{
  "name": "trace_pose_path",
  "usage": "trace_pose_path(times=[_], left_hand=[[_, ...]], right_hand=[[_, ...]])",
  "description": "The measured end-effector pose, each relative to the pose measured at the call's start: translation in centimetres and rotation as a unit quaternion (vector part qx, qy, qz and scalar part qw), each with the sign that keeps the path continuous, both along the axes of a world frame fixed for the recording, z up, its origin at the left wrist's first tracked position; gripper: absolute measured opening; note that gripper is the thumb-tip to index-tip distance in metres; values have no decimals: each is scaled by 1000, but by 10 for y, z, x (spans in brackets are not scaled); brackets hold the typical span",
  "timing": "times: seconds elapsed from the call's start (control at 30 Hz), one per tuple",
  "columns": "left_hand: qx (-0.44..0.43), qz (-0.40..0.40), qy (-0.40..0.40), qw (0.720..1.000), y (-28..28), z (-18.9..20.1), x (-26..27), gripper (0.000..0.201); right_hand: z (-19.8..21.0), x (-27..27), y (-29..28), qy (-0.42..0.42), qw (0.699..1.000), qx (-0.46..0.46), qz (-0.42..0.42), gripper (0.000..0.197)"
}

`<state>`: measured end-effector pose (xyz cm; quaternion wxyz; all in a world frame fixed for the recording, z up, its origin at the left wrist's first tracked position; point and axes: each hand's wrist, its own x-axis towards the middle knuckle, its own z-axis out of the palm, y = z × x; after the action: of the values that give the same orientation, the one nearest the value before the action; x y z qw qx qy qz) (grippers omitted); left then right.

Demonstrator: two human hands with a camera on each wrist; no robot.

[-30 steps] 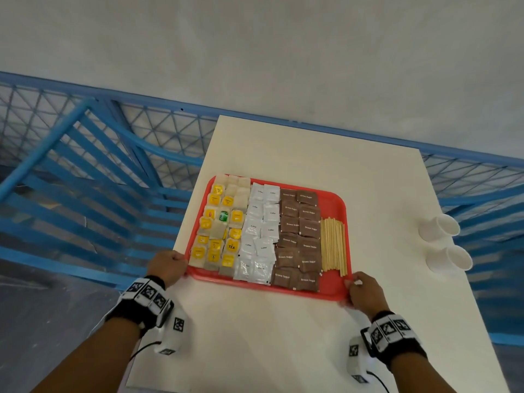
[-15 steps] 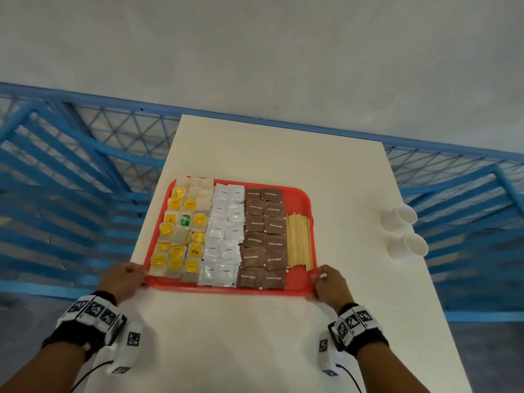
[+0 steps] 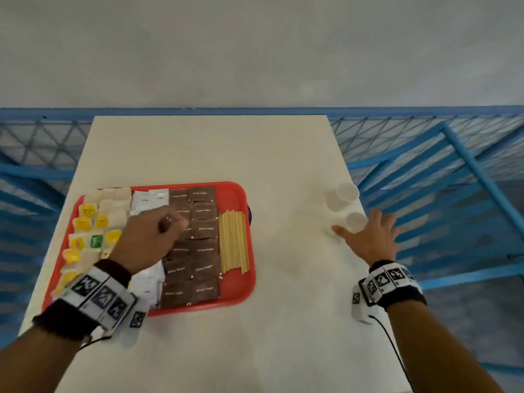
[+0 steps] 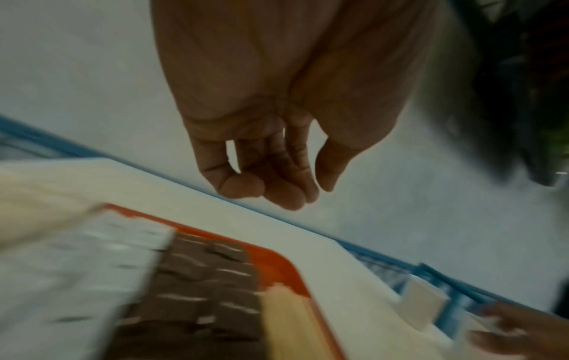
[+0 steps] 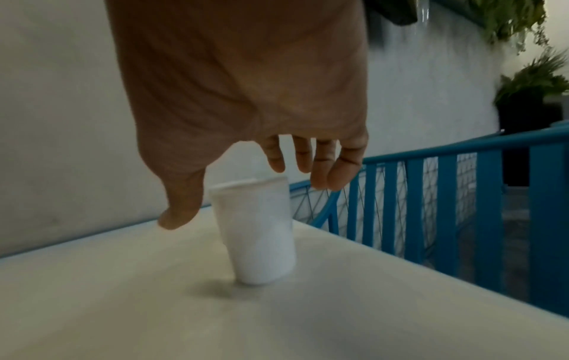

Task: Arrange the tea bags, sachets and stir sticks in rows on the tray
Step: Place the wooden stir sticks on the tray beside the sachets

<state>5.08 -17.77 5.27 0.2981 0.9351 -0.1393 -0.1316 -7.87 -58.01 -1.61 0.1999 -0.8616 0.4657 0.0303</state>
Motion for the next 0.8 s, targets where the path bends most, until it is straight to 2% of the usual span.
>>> trace_pose_path(times=[0.07,0.17,0.27,0.33,0.43,0.53,0.57,0.7,0.8], left_hand=[[-19,-65,17,998,-64,-3,6,11],[-54,-120,56,990,-159,-18,13,15],[-57,-152,86,983,-245,-41,15,20],[-47,-162,98,981,-293,-59,12,36],[-29,-171,66,983,-347,-75,3,73],[-1,-185,57,981,-379,-82,-1,97],[7,-192,62,979,-384,-84,-1,95],[-10,-210,55,976,-377,-88,5,66],[-36,-186,40,981,-340,-79,15,70]], right_hand=[[-13,3,-9,-1,998,47,33,104],[-23,-1,-9,-87,991,95,49,80],[-19,-20,2,-98,987,104,74,66],[-12,-38,9,-101,986,112,73,68],[-3,-67,14,-95,987,120,54,69],[-2,-89,16,-92,988,112,56,68],[-2,-94,17,-94,988,110,56,68],[4,-103,21,-104,987,110,62,67],[6,-98,32,-126,982,119,72,67]])
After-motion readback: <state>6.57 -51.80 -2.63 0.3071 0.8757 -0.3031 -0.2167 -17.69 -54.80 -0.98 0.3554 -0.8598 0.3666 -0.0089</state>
